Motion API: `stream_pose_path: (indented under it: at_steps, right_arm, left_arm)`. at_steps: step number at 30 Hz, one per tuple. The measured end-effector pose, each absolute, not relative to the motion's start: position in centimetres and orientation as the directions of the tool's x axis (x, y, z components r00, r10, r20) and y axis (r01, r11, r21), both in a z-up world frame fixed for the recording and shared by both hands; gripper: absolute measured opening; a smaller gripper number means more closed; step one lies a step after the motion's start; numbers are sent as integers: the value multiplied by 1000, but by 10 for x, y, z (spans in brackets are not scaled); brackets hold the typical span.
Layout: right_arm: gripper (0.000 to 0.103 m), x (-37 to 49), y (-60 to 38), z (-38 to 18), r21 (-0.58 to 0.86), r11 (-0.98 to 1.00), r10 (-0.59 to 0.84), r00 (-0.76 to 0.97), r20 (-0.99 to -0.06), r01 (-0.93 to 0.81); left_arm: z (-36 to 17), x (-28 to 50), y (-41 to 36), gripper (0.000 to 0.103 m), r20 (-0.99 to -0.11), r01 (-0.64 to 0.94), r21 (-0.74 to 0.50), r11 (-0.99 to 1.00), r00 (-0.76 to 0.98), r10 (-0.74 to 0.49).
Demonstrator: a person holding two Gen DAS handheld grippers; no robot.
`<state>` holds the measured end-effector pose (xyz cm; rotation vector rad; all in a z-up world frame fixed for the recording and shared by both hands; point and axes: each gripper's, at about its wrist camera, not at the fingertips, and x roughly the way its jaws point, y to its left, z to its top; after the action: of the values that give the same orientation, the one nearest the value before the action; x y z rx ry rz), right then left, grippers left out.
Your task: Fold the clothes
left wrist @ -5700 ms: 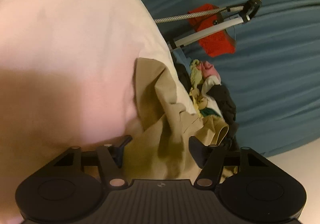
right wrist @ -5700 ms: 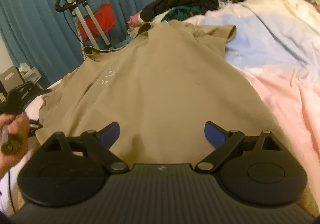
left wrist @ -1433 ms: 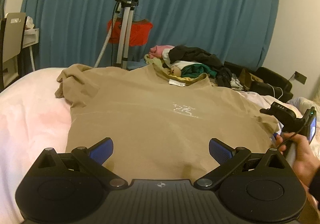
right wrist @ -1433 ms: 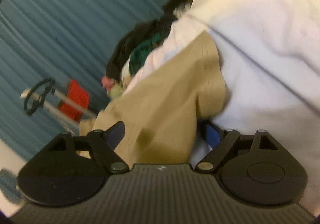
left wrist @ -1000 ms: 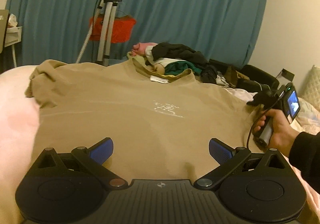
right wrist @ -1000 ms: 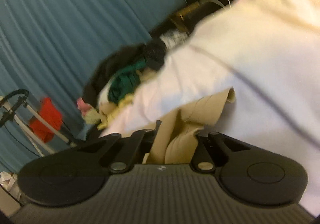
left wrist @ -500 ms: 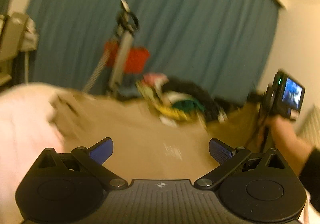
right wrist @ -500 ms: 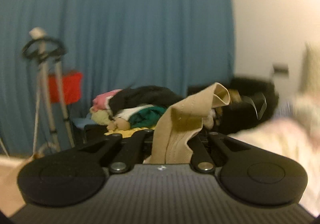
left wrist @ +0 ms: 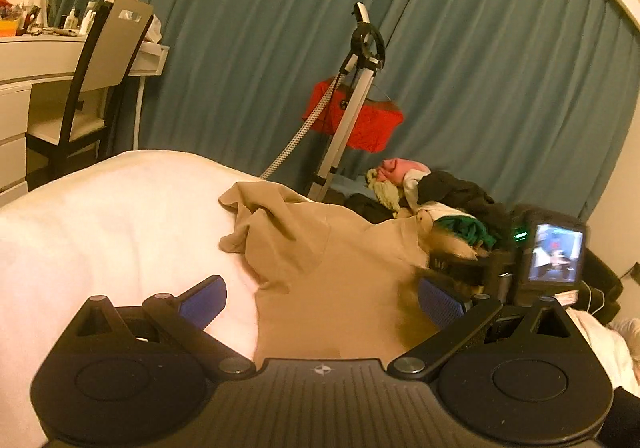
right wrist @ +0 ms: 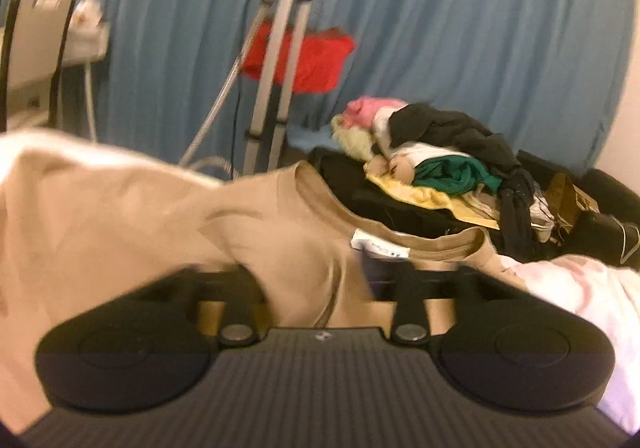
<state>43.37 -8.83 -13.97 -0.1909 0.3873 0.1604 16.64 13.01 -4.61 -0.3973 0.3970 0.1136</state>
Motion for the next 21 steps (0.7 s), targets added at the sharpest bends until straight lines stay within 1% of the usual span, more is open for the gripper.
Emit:
stream_pose_path:
  at_steps: [1,5,7,11,14,21]
  right_arm:
    - [88,428,-95,-135,-109,976,134,915,-381,-188]
    - [88,397,-124,-113,53,983,183,914,-362,-176]
    - [88,370,-135,-106,93,982,187,915,-357,-165]
    - [88,310,-155,-90,174,973,208,913,-351,-154]
    - [88,255,-167,-78,200,965,231,909,-347,-169]
    - [88,144,-208,-53,221,948,295,888,-351,-228]
  left_arm:
    - [-47,167,131,103,-399,-183,-353,917,916,29]
    - [-51,171,132,103,-417,-187,-363,913,909,20]
    - [-51,169,132,103,-421,-186,-365,912,907,16]
    - [-46,164,122,103,-416,-167,-325,931,909,18]
    - [-41,154,112,103,-414,-147,-303,942,910,9]
    - [-28,118,84,103,-437,-77,-290,954,897,-61]
